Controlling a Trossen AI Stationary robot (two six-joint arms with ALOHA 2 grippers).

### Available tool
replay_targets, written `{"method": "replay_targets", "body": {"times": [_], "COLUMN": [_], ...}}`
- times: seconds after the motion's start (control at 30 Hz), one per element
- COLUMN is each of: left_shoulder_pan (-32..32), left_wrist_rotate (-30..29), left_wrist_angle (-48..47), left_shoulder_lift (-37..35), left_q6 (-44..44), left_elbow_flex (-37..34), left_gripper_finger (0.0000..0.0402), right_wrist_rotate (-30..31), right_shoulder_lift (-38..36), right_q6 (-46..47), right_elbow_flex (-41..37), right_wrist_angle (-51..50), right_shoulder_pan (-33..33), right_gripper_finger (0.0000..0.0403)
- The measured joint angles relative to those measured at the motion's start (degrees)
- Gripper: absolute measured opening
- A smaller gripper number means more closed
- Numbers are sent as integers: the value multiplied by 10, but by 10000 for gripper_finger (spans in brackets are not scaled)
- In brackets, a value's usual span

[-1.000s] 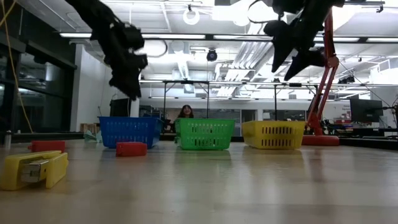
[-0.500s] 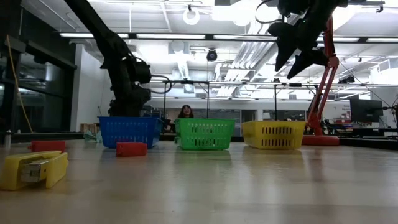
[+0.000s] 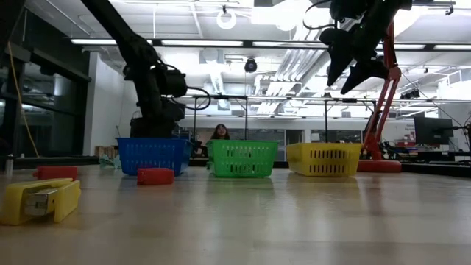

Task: Pick and place Stapler, Stapler remover, tape
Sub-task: Put the yellow tape into the yellow bin

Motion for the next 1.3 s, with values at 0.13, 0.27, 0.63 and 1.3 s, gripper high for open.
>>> {"method": "replay_targets", "body": {"times": [0.13,0.27,0.63,1.3], "left_shoulder_pan": [0,0,1,-14], "left_wrist_rotate": [-8,-15,-17,-38], "left_wrist_angle": [5,4,6,12], "left_shoulder_lift": [0,0,0,21], "left_q6": [-3,-3,-14,-18], "left_elbow_flex": [0,0,0,0], "left_gripper_finger": [195,195,195,195], "right_wrist_rotate": [0,0,0,-14], "right_shoulder_lift": [0,0,0,0], "right_q6": [0,0,-3,0], "right_elbow_flex": [0,0,0,0], "right_wrist_angle": [0,0,0,0], "right_shoulder_pan": [0,0,0,0], "right_gripper_finger": [227,227,227,227]}}
